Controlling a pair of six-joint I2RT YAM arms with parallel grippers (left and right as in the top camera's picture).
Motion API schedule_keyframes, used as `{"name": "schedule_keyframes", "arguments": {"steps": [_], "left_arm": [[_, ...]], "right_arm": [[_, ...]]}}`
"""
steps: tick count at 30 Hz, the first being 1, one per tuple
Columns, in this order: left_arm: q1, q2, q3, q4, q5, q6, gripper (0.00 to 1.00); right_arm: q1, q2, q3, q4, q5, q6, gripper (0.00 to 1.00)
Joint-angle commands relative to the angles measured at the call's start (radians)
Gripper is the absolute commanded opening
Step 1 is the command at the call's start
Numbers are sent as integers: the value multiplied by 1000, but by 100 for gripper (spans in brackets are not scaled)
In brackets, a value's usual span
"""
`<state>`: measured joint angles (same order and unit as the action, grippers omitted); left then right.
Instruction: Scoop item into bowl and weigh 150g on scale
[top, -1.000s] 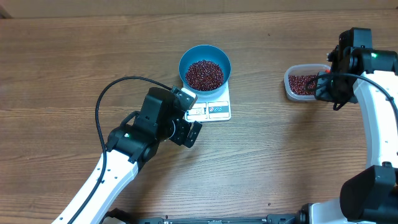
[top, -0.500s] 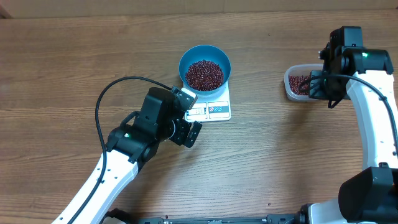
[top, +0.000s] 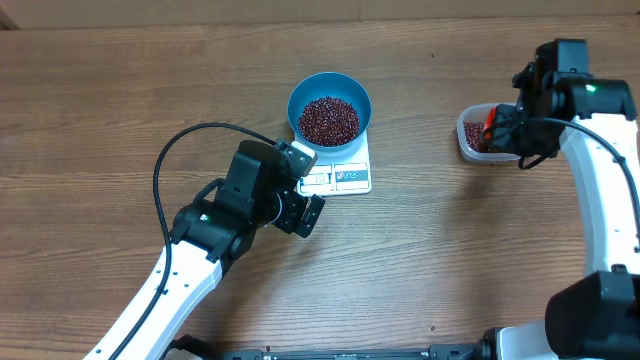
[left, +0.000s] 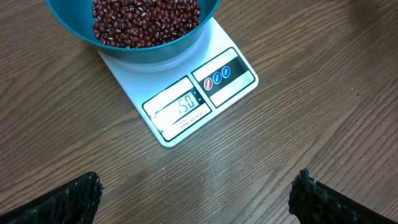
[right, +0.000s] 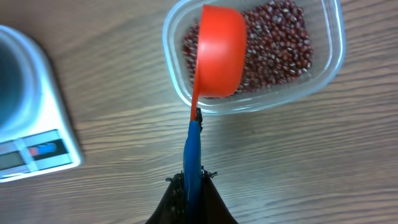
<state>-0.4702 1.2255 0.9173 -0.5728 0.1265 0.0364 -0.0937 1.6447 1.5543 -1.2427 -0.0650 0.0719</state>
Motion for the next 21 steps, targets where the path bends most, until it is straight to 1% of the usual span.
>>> {"name": "schedule_keyframes", "arguments": {"steps": [1, 4, 8, 13, 17, 21], "left_arm": [[5, 3, 21, 0, -6, 9, 100], [5, 3, 21, 0, -6, 9, 100], [5, 3, 21, 0, -6, 9, 100], [5, 3, 21, 0, -6, 9, 100], [5, 3, 21, 0, -6, 9, 99], [5, 3, 21, 0, -6, 9, 100]], "right_arm": [[-49, -111, 51, 7, -151, 6, 4], [-103, -172, 51, 8, -271, 0, 4], [-184, -244, 51, 4, -495, -28, 4], [-246, -280, 51, -12, -726, -27, 4], [-250, -278, 35, -31, -821, -27, 4], [-250, -277, -3, -34, -869, -14, 4]]}}
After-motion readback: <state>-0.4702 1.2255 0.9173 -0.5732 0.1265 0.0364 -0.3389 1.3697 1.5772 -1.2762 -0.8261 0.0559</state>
